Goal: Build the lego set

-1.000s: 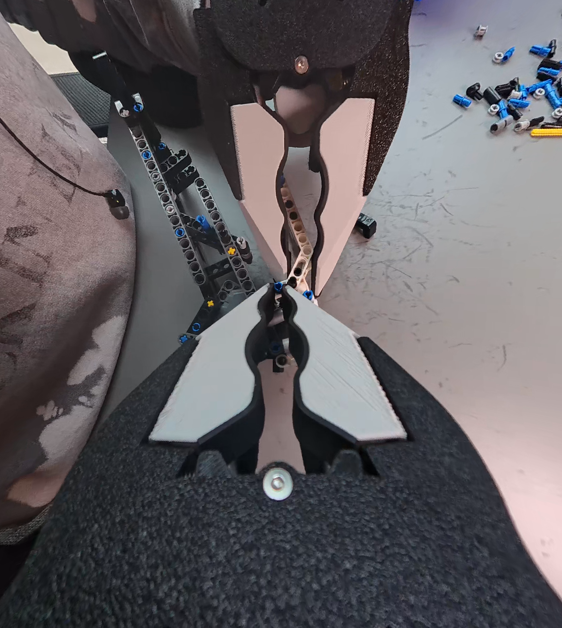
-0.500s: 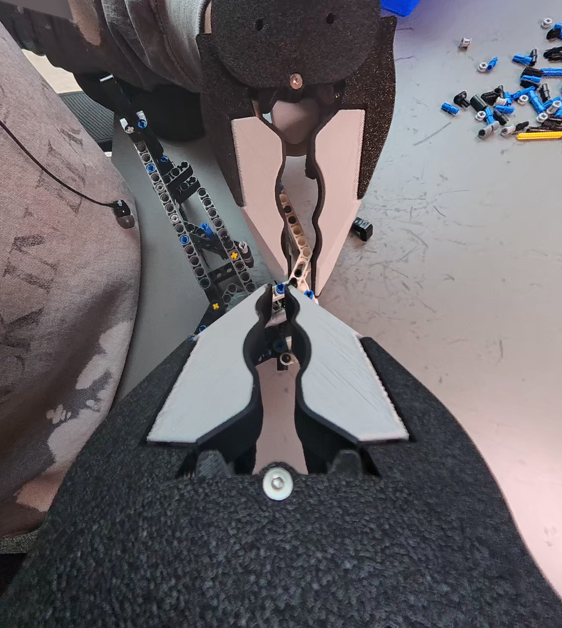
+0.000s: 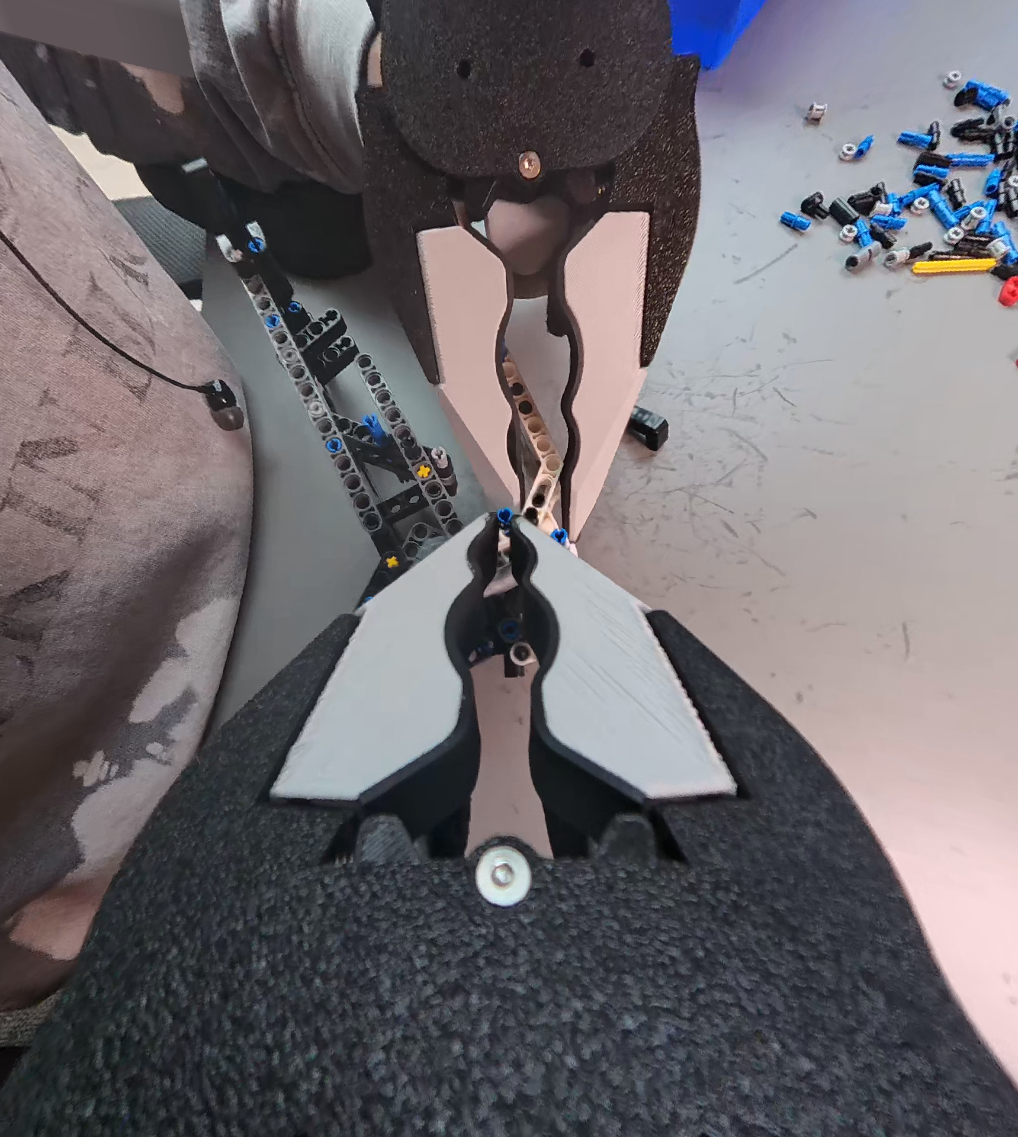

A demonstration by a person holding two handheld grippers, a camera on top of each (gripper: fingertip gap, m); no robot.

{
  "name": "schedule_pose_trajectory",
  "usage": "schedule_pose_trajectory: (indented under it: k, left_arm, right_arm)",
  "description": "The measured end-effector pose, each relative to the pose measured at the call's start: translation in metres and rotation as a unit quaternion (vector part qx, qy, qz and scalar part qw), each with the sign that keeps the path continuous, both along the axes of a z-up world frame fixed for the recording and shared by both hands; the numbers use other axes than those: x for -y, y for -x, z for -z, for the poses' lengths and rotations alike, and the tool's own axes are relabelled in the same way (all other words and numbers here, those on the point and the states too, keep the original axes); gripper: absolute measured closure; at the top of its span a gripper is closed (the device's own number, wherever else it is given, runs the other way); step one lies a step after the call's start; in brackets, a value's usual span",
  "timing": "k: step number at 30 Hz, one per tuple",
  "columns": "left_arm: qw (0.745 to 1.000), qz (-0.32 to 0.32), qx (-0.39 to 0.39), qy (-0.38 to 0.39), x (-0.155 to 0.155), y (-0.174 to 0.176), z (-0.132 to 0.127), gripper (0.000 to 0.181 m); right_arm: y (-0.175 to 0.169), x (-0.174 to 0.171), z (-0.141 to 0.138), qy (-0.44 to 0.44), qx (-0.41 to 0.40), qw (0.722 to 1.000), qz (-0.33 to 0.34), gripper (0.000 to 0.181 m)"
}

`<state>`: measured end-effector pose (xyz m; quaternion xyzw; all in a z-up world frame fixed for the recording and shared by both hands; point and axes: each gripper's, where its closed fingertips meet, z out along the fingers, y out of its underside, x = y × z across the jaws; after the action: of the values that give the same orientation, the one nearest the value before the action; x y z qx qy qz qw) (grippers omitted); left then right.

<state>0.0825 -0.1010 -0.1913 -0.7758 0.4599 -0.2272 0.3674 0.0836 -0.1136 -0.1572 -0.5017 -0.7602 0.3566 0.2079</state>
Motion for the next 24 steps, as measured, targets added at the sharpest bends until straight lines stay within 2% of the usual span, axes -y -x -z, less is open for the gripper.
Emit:
schedule_pose_trajectory:
  k: [3, 9, 14, 19, 24]
  left_arm:
    - [1.0, 0.0, 0.0, 0.0, 0.0, 0.0, 0.0, 0.168]
    - [1.0, -0.001, -0.002, -0.001, 0.0, 0.0, 0.0, 0.168]
    - [1.0, -0.001, -0.001, 0.0, 0.0, 0.0, 0.0, 0.168]
    - [1.0, -0.003, -0.001, 0.001, 0.0, 0.0, 0.0, 0.168]
    - [1.0, -0.004, -0.002, 0.0, 0.0, 0.0, 0.0, 0.168]
  right_arm:
    - [-0.003, -0.001, -0.013, 0.004, -0.005, 1.0, -0.01, 0.179]
    - [-0.006, 0.002, 0.002, -0.015, 0.022, 1.0, -0.018, 0.179]
    - [-0.005, 0.005, 0.004, -0.016, 0.024, 0.999, -0.019, 0.179]
    - [-0.006, 0.006, 0.005, -0.054, 0.041, 0.997, -0.03, 0.179]
    - [-0.006, 0.006, 0.006, -0.047, 0.064, 0.997, -0.024, 0.179]
